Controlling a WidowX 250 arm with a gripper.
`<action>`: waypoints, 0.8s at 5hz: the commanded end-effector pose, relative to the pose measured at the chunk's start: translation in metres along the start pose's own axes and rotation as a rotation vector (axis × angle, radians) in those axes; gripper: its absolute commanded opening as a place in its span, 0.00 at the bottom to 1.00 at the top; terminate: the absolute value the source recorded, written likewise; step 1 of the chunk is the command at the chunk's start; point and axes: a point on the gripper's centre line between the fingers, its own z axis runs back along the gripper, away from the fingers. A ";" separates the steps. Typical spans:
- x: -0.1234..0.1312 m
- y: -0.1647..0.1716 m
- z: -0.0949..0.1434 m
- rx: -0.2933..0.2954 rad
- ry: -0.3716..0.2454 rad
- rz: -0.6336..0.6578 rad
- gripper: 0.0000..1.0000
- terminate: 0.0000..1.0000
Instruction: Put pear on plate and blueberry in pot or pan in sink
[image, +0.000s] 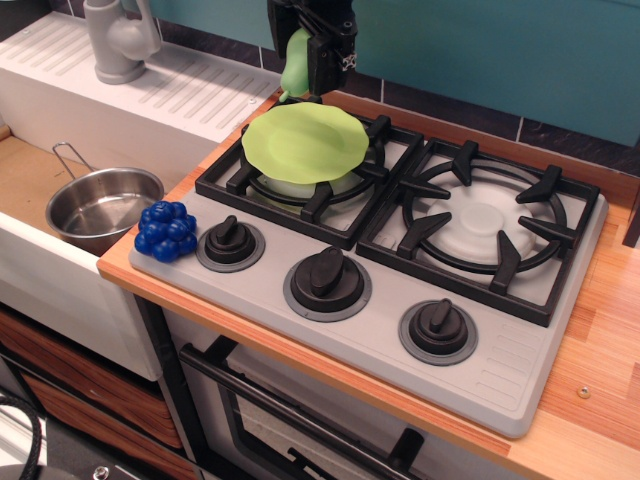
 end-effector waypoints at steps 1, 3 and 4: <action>0.008 -0.001 0.015 0.024 -0.048 0.016 0.00 0.00; 0.017 -0.013 -0.008 0.021 -0.091 0.033 0.00 0.00; 0.017 -0.015 -0.005 0.021 -0.089 0.021 1.00 0.00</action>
